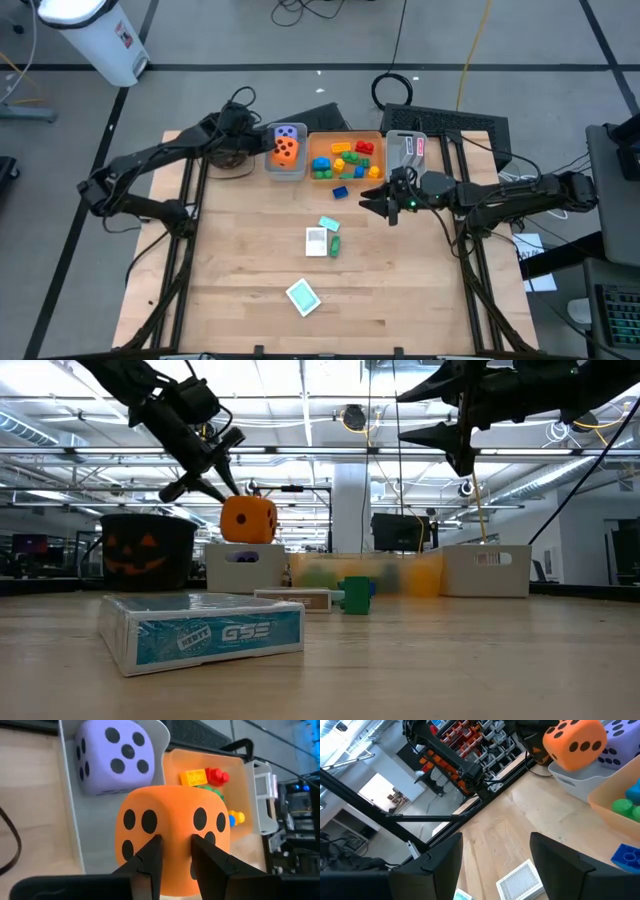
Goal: Pick & Place Toys
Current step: Put the orange dice into the left gray bin
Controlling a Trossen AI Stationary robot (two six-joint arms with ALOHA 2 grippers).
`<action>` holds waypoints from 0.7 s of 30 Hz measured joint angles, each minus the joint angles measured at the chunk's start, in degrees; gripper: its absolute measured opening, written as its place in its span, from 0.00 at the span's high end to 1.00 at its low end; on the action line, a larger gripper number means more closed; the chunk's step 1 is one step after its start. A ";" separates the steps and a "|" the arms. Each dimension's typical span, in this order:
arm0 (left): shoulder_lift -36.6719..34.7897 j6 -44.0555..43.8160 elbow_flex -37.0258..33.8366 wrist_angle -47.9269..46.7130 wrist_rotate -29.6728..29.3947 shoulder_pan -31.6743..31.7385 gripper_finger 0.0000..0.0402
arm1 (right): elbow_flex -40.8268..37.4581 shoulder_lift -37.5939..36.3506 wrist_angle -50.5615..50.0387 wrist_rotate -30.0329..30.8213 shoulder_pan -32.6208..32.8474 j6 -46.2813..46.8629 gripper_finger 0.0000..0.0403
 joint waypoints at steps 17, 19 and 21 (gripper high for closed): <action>6.43 0.91 -0.02 0.52 -1.98 -0.49 0.77 | 0.00 0.00 -0.04 0.06 0.00 -0.53 0.45; 6.40 0.89 -0.02 0.63 -2.28 -0.47 0.77 | 0.00 0.00 -0.05 0.06 0.00 -0.55 0.45; 6.37 0.87 -0.02 0.70 -2.48 -0.49 0.77 | 0.00 0.00 -0.20 0.08 0.00 -0.56 0.45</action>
